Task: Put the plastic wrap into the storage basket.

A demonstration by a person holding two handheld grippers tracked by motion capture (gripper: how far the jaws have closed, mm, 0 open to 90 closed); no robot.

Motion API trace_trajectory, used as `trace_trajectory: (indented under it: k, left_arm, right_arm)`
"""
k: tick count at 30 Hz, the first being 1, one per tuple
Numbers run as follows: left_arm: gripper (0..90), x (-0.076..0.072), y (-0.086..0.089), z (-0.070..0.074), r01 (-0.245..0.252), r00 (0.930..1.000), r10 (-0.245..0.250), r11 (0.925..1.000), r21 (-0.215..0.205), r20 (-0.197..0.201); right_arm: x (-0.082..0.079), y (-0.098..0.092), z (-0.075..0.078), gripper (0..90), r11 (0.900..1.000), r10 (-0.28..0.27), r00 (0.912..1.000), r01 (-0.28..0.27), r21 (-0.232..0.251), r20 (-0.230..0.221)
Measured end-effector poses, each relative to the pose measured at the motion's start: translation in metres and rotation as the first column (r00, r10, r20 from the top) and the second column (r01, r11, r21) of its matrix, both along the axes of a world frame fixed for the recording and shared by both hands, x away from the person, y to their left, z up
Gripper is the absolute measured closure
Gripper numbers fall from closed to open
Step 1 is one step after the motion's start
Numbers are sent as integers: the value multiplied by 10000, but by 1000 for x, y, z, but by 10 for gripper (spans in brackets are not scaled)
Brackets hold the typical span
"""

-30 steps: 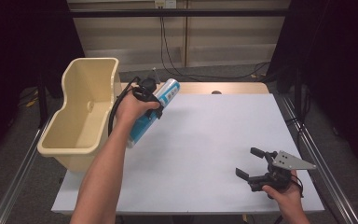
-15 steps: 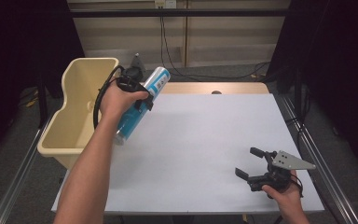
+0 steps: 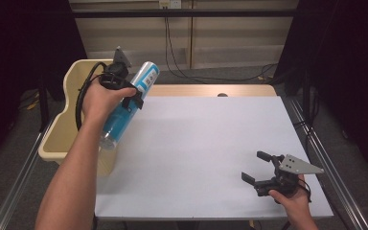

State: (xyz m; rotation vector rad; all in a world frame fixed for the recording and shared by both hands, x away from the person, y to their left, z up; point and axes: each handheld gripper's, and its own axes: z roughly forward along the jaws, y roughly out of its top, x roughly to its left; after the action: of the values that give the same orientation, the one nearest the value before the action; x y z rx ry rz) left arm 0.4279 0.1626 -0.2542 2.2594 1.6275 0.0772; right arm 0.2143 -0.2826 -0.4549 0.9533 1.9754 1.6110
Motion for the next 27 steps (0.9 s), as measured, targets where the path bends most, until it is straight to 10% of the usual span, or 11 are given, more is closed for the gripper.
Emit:
trace_trajectory:
  k: [27]
  left_arm:
    - [322, -28, 67, 23, -1494, 9886, 1495, 9888, -69, 180]
  right_arm:
    - [2, 3, 0, 22, 10000, 32, 10000, -32, -65, 10]
